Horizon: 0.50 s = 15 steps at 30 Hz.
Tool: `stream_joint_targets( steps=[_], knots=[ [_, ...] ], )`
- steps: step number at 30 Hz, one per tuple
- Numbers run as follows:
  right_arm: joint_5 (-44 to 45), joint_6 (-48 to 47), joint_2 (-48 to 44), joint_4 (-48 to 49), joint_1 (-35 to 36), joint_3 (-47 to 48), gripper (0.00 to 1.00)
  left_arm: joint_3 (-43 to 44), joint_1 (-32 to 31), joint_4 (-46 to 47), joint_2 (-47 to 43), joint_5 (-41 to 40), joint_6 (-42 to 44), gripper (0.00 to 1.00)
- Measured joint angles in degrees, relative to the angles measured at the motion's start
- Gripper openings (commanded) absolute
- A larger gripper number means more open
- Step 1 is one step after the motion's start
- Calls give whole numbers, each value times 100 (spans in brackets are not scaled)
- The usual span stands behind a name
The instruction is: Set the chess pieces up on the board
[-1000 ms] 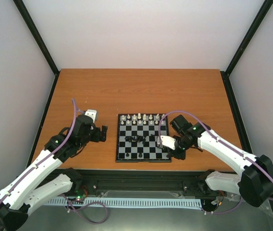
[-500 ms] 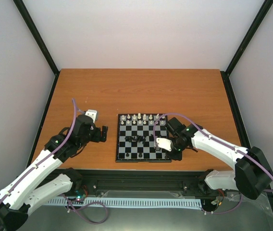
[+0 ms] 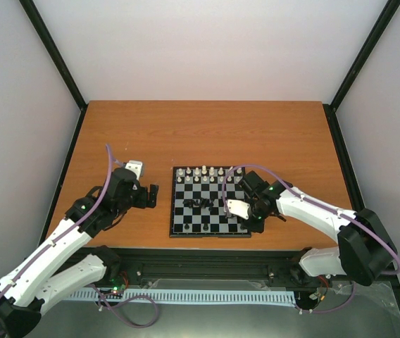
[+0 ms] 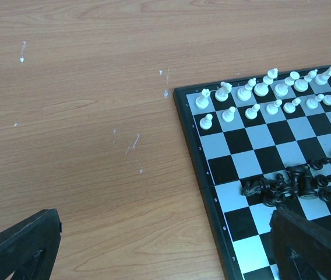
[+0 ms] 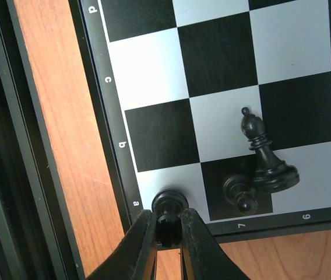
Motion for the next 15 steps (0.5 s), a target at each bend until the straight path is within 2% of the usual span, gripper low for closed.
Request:
stream_joint_targets(
  steps=[4,7,11,15],
  knots=[
    [17,31,24,46,0,0,12,0,0,0,20,9,0,100],
    [17,59,24,68,0,-2,23,0,0,0,22,24,0,100],
    [-13,68,24,37,2,0,32,0,0,0,31,55,2,100],
    [-31,59,-31,-140,2,138,35,0,0,0,57,90,9,100]
  ],
)
